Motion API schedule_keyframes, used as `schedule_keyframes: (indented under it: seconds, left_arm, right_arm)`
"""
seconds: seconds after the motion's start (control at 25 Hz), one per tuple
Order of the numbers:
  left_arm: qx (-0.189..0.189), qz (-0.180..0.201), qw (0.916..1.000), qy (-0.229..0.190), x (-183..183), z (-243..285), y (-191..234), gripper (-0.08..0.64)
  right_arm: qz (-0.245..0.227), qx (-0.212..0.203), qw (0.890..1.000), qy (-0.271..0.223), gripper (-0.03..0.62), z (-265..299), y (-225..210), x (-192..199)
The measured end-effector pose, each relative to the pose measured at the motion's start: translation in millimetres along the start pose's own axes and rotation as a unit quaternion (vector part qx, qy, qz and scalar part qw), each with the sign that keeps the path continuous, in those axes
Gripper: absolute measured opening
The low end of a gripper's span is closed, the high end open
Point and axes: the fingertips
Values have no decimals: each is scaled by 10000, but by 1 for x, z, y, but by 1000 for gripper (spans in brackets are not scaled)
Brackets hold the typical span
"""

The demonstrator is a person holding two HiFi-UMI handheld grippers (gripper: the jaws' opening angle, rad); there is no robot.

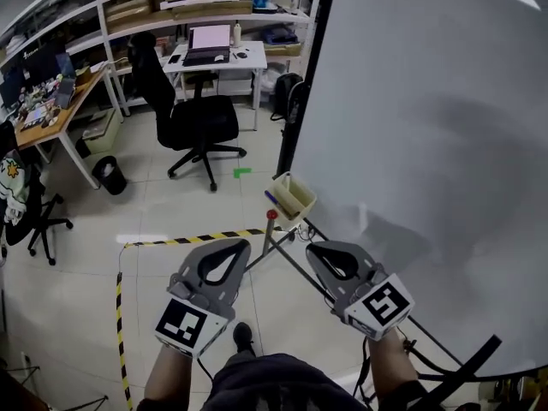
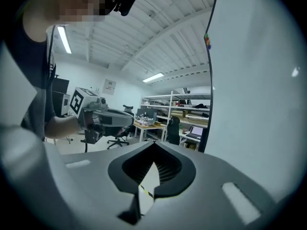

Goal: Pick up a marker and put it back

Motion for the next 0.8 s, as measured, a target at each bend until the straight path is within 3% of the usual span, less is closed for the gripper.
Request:
schedule_keyframes:
  seconds: [0.16,0.32,0.48,0.8]
  left_arm:
    - [257,-245,9993,-66,6,22,33,6]
    - [539,-275,9980,178,21,33,52,6]
    - [626,-513,9967,73,25,48,64,6]
    - [605,-515,9964,304,54,68,76,6]
  right_arm:
    - [-119,499,9985,172,2,20,-26,9]
    - [-87,1050,9936,410,39,26,-45,24]
    - [-149,1121,9923,507,121,38,-59,30]
    - [18,1142,9897,863,130,53,-84,88]
Point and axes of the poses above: the fingertips, and each gripper's own axes: z forward along the fingers, y to its left, x out of its underside, and after that the axes turned 10 degrees about -y, right-handed
